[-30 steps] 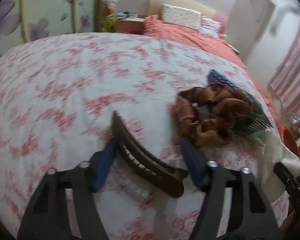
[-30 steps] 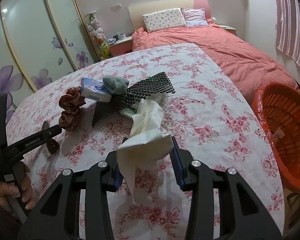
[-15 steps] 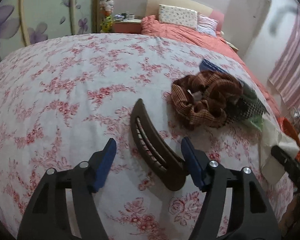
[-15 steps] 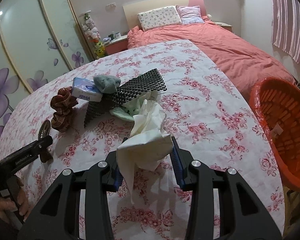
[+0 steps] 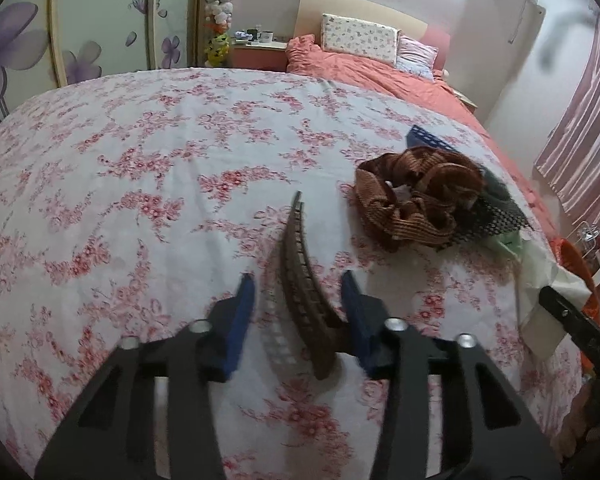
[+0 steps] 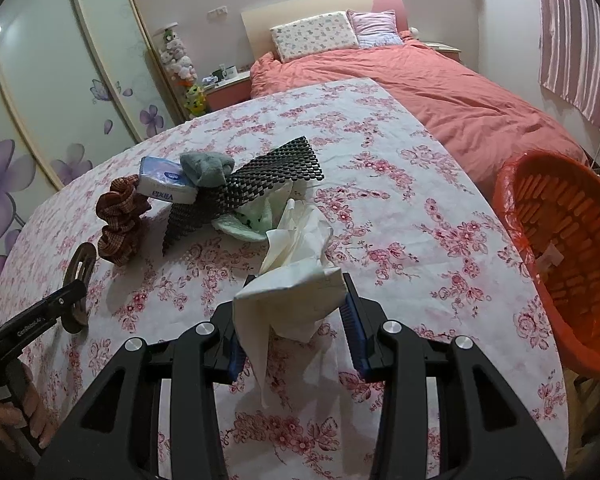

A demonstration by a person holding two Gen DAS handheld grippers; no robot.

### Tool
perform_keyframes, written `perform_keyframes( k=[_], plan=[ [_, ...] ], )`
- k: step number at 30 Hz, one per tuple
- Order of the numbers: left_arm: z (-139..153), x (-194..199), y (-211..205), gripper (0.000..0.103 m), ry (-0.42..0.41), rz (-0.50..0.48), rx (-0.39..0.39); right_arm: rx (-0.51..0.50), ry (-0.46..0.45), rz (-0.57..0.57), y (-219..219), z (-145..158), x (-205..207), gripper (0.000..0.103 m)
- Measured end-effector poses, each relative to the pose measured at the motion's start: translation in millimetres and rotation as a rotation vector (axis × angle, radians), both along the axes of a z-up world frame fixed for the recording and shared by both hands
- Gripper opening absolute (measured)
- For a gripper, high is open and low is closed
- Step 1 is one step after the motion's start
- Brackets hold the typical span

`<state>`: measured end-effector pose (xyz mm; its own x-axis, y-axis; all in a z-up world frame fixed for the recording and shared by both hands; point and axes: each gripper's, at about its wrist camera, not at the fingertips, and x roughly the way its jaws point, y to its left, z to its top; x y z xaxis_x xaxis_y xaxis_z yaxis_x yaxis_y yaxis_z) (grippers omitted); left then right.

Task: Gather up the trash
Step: 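Close the left tool on the black hair clip and lift it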

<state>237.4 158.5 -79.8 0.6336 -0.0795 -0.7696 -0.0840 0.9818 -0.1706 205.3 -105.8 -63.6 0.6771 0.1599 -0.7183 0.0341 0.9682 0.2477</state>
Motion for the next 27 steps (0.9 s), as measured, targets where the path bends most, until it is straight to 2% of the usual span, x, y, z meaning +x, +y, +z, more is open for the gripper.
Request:
perform_keyframes(
  k=[2,7,10,13,15,18,20,21,24,25,27],
  plan=[
    [1.9,-3.2,-2.5,0.030,-0.003,0.000,0.006,0.000,0.000,-0.002,-1.0,0.1,0.0,0.041],
    [1.3,-4.0,-4.6,0.029,-0.002,0.011,0.001,0.002,0.000,-0.003,-2.1,-0.3,-0.2,0.041],
    [-0.8,0.1,-12.5,0.024,-0.002,-0.012,-0.003,0.002,0.000,-0.003,-2.4,-0.3,-0.9,0.041],
    [-0.8,0.4,-13.9,0.023,-0.007,-0.007,0.002,0.005,0.000,-0.004,-3.8,-0.1,-2.2,0.041],
    [0.1,-1.0,-13.1,0.018,-0.016,-0.007,0.004,0.006,-0.001,-0.008,-4.9,0.2,-3.3,0.041],
    [0.0,-4.3,-15.8,0.022,-0.014,0.000,0.039,0.010,0.003,-0.009,-5.4,-0.5,-3.7,0.041],
    [-4.3,-5.0,-14.9,0.030,0.001,0.011,0.035,0.010,0.004,-0.008,-5.6,-0.9,-4.4,0.041],
    [-7.6,-5.1,-14.4,0.030,0.006,0.013,0.029,0.010,0.005,-0.008,-5.5,-1.1,-4.7,0.041],
    [-9.2,-4.2,-18.8,0.027,-0.003,0.005,0.057,0.009,0.004,-0.009,-5.8,-1.0,-5.4,0.040],
    [-8.7,-3.2,-18.4,0.022,-0.001,0.002,0.048,0.011,0.003,-0.009,-5.8,-0.8,-5.6,0.040],
    [-7.3,-2.1,-14.9,0.020,0.001,0.005,0.021,0.013,-0.003,-0.011,-7.2,0.5,-7.0,0.039]
  ],
)
